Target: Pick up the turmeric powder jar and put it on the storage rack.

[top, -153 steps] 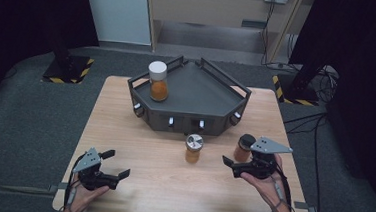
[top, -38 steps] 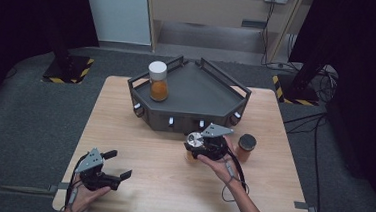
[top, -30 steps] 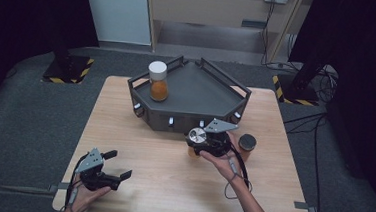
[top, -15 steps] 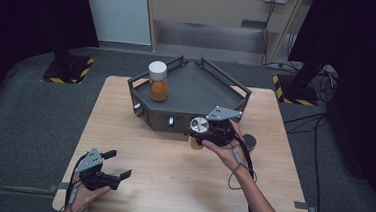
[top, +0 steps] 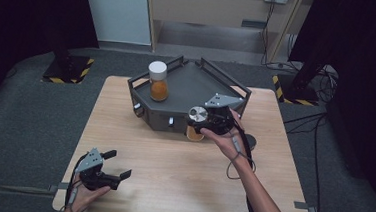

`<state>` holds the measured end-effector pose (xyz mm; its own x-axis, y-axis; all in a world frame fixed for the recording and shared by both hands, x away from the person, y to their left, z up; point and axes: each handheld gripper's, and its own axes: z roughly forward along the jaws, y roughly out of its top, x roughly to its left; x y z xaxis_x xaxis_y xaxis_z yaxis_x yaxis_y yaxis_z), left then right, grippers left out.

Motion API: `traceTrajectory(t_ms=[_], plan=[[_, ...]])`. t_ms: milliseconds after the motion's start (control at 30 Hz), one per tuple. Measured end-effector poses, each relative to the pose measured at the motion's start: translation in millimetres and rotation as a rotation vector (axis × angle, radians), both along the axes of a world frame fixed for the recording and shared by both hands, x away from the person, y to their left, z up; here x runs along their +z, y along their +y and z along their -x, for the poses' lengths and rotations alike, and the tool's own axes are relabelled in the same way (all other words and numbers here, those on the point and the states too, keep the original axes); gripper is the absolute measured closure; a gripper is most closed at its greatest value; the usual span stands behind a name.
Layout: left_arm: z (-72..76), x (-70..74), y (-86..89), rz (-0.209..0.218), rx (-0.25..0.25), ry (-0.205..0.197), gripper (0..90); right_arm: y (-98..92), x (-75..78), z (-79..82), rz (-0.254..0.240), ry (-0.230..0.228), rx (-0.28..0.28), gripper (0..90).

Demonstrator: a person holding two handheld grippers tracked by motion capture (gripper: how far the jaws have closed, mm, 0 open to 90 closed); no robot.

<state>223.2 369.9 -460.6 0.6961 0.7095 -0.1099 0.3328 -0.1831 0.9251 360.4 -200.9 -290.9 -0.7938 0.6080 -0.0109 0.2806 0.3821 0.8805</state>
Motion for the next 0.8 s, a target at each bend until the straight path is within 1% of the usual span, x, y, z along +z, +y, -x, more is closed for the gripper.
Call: traceTrajectory(t_ms=[433, 567, 800], plan=[[-0.4, 0.2, -0.3, -0.004, -0.002, 0.000, 2.9, 5.3, 16.3, -16.7, -0.011, -0.005, -0.027, 34.5], [-0.8, -0.3, -0.7, -0.003, -0.003, 0.003, 3.0, 8.7, 22.2, -20.7, -0.004, -0.018, -0.036, 34.5], [-0.8, -0.1, -0.3, -0.003, -0.004, 0.001, 3.0, 13.6, 28.9, -30.1, -0.008, -0.011, -0.056, 34.4]])
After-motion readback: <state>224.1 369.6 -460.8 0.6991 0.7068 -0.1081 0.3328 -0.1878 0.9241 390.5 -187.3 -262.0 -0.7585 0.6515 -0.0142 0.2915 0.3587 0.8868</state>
